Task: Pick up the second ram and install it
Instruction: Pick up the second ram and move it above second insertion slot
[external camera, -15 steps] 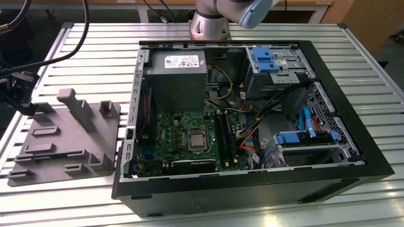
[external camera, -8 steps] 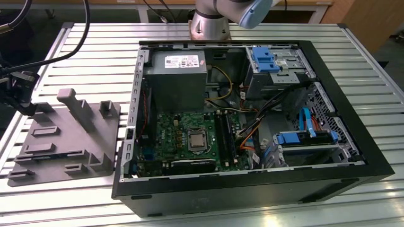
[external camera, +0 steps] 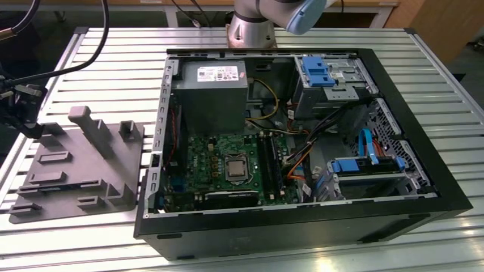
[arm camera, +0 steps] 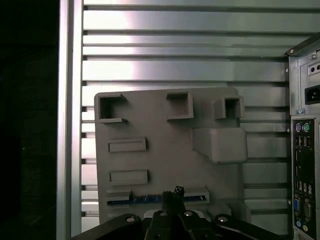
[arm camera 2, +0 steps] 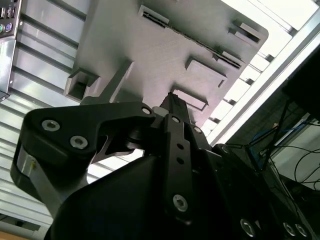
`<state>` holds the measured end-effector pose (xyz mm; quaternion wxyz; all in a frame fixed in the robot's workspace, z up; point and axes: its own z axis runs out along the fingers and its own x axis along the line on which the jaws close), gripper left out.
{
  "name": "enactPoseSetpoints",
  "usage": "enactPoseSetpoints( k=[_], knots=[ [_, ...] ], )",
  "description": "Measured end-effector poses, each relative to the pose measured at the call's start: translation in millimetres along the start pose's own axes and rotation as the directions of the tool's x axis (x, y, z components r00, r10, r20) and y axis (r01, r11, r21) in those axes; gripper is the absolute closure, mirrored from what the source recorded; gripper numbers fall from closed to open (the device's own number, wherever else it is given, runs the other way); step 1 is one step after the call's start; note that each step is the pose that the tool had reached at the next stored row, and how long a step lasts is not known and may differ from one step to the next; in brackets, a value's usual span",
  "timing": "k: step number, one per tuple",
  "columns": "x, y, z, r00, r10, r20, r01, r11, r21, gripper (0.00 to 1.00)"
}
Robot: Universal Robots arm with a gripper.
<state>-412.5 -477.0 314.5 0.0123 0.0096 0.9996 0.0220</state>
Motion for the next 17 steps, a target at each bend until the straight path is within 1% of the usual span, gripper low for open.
enactPoseSetpoints(
  k=[10, 17],
  knots=[
    [0.0, 0.0, 0.0, 0.9992, -0.039, -0.0017, 0.039, 0.9992, -0.001, 0.89],
    [0.0, 0.0, 0.0, 0.9969, -0.078, -0.0033, 0.078, 0.9969, -0.0021, 0.89]
  ],
)
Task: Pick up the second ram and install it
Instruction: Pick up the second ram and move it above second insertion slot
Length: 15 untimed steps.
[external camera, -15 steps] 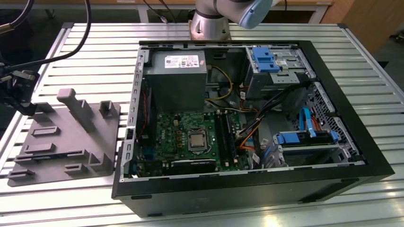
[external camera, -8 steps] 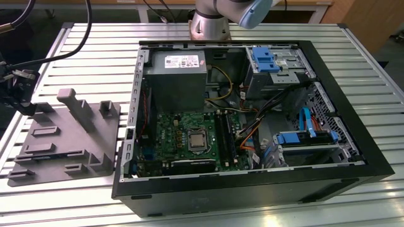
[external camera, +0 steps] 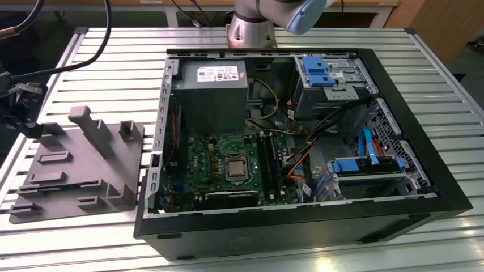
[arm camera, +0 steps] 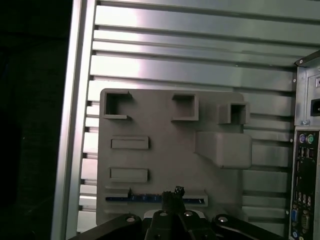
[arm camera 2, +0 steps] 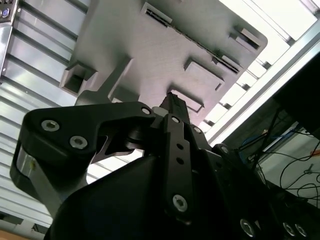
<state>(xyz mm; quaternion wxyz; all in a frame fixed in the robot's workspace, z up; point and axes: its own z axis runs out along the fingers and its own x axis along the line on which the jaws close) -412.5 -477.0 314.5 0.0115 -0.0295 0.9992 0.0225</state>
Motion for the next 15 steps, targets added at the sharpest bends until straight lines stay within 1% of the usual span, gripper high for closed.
enactPoseSetpoints(
  k=[7, 15],
  knots=[
    [0.0, 0.0, -0.1, 0.9992, -0.041, -0.0019, 0.041, 0.9992, -0.001, 0.89],
    [0.0, 0.0, 0.0, 0.9962, -0.087, -0.0038, 0.087, 0.9962, -0.0022, 0.89]
  ],
)
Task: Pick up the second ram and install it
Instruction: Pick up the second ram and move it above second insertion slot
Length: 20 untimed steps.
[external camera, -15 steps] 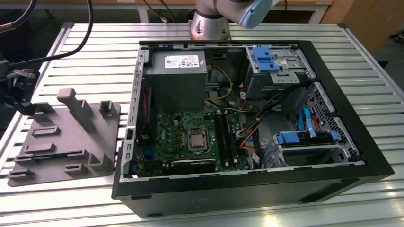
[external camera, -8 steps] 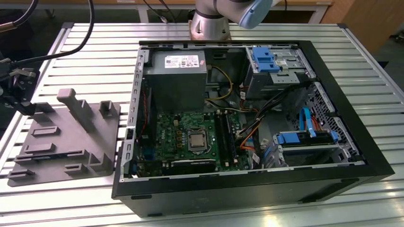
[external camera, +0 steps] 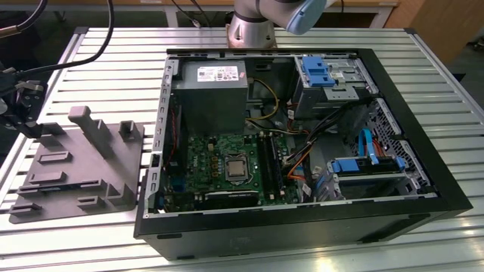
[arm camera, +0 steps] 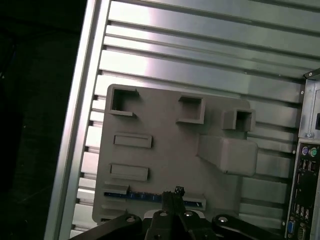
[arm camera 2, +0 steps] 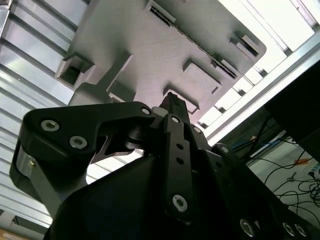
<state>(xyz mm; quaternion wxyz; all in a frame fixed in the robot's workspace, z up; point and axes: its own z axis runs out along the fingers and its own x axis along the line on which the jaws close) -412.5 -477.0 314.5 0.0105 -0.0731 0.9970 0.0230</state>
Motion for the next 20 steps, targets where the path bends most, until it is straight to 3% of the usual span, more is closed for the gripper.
enactPoseSetpoints(
  k=[10, 20],
  knots=[
    [0.0, 0.0, 0.0, 0.9979, -0.065, -0.0028, 0.065, 0.9979, -0.0017, 0.89],
    [0.0, 0.0, 0.0, 0.9907, -0.136, -0.0058, 0.136, 0.9907, -0.0037, 0.89]
  ],
)
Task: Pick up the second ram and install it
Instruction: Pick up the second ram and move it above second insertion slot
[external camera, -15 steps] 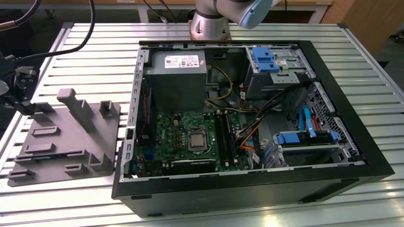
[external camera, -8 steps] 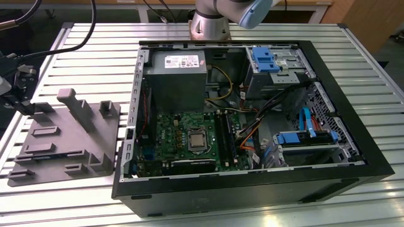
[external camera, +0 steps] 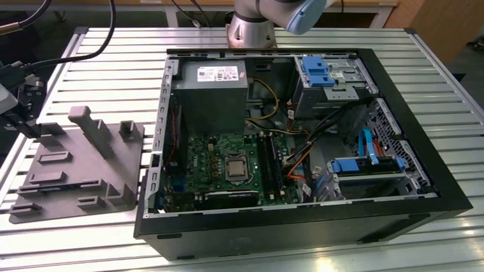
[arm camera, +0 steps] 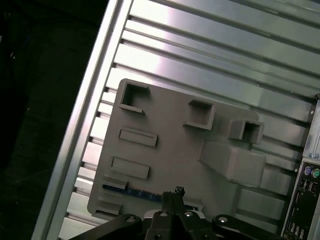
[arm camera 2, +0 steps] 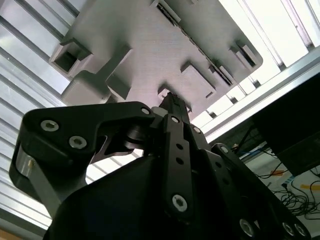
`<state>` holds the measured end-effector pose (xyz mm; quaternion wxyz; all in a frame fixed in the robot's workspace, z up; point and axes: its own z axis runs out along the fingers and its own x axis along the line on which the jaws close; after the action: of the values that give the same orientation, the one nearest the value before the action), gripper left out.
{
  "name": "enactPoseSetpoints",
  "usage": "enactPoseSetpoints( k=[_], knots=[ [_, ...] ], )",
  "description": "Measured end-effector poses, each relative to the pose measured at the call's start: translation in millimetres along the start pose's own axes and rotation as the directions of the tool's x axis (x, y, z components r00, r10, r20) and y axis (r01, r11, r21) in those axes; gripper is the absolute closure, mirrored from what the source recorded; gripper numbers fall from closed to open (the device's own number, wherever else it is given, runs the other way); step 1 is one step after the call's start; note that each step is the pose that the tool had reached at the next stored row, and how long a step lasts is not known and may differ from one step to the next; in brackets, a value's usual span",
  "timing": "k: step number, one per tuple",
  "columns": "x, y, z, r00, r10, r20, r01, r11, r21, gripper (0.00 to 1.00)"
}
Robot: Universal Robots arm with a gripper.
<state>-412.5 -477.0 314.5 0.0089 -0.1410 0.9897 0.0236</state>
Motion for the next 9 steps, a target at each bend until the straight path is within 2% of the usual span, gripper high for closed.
enactPoseSetpoints(
  k=[9],
  knots=[
    [0.0, 0.0, 0.0, 0.9978, -0.067, -0.0029, 0.067, 0.9978, -0.0017, 0.89]
  ],
)
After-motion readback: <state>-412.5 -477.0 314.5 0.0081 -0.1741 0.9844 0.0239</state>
